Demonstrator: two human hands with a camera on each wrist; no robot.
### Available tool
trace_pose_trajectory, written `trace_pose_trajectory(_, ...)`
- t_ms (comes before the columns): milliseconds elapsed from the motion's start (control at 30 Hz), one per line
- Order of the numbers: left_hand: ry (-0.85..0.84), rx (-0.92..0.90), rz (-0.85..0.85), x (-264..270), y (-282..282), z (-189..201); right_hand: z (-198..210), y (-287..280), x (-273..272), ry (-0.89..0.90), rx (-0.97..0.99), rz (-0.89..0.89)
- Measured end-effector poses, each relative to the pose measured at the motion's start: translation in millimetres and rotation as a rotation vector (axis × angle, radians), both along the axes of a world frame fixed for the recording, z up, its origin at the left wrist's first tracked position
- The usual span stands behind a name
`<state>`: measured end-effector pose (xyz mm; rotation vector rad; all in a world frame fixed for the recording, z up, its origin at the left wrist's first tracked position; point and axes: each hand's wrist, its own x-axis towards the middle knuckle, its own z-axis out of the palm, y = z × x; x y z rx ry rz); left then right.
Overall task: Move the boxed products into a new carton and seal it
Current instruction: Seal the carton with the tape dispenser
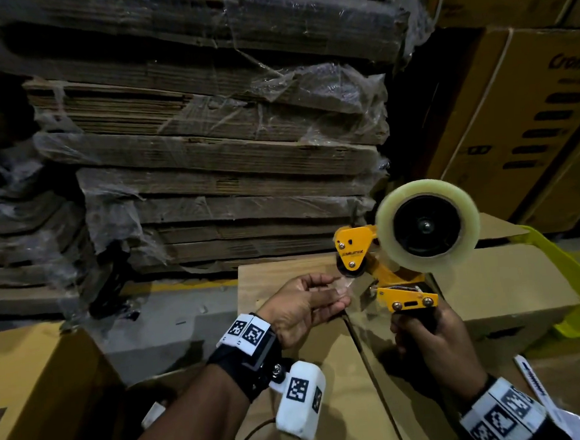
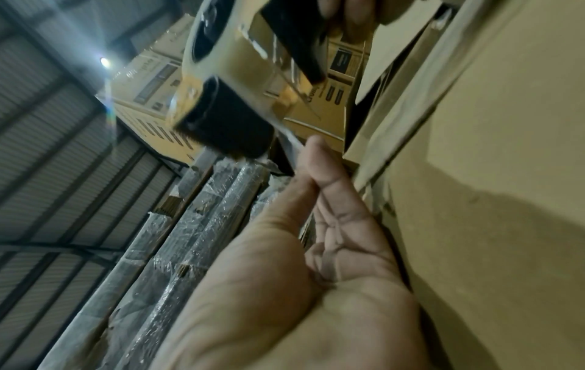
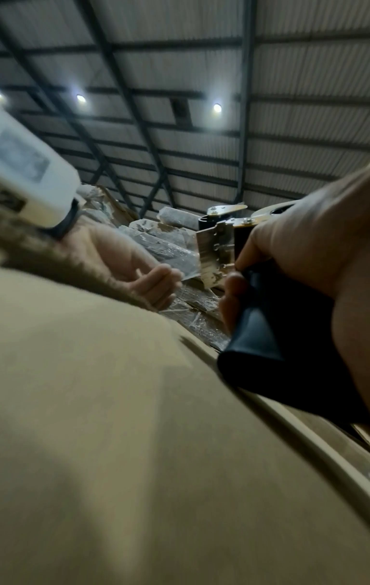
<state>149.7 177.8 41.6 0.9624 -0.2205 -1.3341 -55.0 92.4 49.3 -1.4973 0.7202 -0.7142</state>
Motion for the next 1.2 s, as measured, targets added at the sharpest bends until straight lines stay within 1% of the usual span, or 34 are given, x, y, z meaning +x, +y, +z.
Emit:
trace_pose_trajectory(100, -0.039, 0.001, -0.047, -2.7, 0.1, -1.6, 6.7, -2.2, -0.4, -0.098, 0.152, -0.063)
trace_pose_trajectory(200, -0.083, 0.021, -0.082, -4.7, -3.7, -1.3, 7.1, -7.0, -1.8, -0.095, 0.214, -0.074)
trace_pose_trajectory(300, -0.091, 0.043, -0.062, -2.7, -5.5, -3.7, 6.2, -6.0, -0.5, -0.098, 0.183, -0.091)
trace_pose_trajectory(433, -0.095, 0.037, -0.053, -0.3, -3.9, -5.7, 1.5, -5.2, -0.3, -0.113, 0.201, -0.103)
trace_pose_trajectory(633, -0.103, 0.043, -0.058, 2.3, -5.8, -4.6, 0.9, -3.7, -4.2, -0.108, 0.175, -0.086)
trace_pose_trajectory(833, -0.108, 0.051, -0.009, 6.1, -8.4, -5.8, 3.6, 0.2, -4.9, -0.073, -0.002, -0.078)
trace_pose_trajectory(1033, -0.092, 0.089, 0.021, 8.4, -14.5, -6.8, 1.6, 8.5, -4.0, -0.105, 0.04, -0.058)
trace_pose_trajectory(1133, -0.078, 0.1, 0.025, 12.4, -17.1, -3.0, -0.4, 9.1, -6.3, -0.101, -0.031, -0.039)
trace_pose_trajectory(1200, -0.096, 0.101, 0.026, 14.3, -18.3, -0.5, 2.4, 9.2, -6.6, -0.1, -0.009, -0.032)
